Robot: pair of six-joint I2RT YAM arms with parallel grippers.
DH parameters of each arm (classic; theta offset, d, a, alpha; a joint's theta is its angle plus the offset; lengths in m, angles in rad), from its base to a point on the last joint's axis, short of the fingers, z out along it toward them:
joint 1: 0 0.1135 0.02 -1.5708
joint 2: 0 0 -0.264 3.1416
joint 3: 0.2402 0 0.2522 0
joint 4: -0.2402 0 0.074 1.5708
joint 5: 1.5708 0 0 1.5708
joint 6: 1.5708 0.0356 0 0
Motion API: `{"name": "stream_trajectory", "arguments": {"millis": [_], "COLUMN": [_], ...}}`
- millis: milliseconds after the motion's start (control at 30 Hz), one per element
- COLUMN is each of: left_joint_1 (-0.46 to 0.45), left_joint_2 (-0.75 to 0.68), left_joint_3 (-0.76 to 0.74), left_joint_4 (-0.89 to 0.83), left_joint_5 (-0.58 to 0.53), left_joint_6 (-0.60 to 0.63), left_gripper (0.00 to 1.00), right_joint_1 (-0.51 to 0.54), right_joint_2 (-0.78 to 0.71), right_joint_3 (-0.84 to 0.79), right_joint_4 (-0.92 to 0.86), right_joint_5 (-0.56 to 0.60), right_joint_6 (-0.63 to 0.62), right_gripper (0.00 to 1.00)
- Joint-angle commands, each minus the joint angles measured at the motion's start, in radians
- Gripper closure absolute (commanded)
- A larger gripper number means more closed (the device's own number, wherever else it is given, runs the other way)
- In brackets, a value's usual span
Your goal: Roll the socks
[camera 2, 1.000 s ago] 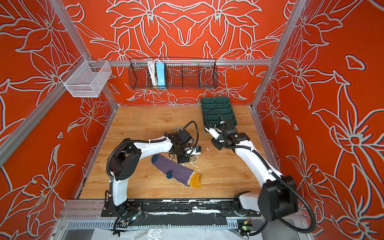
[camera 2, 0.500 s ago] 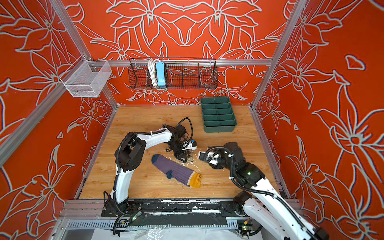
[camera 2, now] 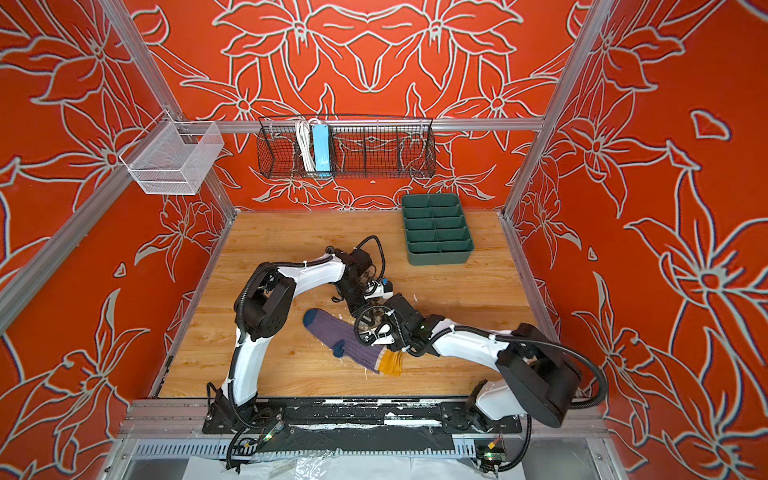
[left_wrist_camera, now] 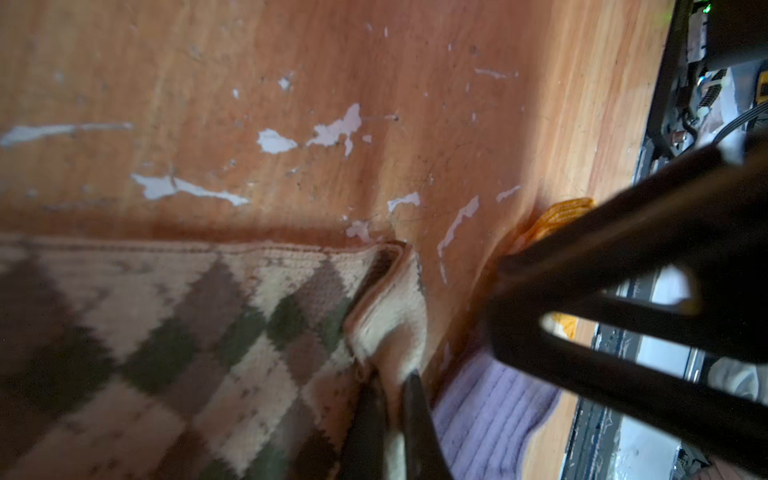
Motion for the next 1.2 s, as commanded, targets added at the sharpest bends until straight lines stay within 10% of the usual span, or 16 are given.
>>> {"name": "stream_trajectory", "arguments": {"millis": [0, 200, 467, 667, 1000, 1167], "left_joint_1": [0.003, 0.003, 0.014, 0.070, 0.124, 0.123], "left_joint_2": [0.026, 0.022, -0.075, -0.310, -0.863, -1.179], "left_joint_3": [0.010, 0.010, -0.043, -0.212, -0.576, -0.724], "left_joint_4": [-0.042, -0.045, 0.024, 0.185, 0.572, 0.638], "left_joint_5": [0.015, 0.019, -0.057, -0.140, -0.623, -0.600], "left_joint_6": [0.006, 0.009, -0.024, -0.067, -0.193, -0.089], "left_gripper": [1.00, 1.00, 0.86, 0.48, 0.46, 0.37], "right_joint_1": [0.003, 0.001, 0.001, -0.022, -0.080, -0.112], "right_joint_2": [0.071, 0.171, 0.172, 0.142, 0.308, 0.454], "right_joint_3": [0.051, 0.066, 0.134, 0.225, 0.521, 0.681], "right_joint_4": [0.097, 0.132, -0.113, -0.361, -0.787, -0.949], "right_joint_5": [0.030, 0.041, 0.031, -0.026, -0.223, -0.315], "right_joint_6": [-0.001, 0.024, 0.059, 0.087, 0.159, 0.186], "right_gripper": [0.53, 0.62, 1.00, 1.00, 1.00, 1.00]}}
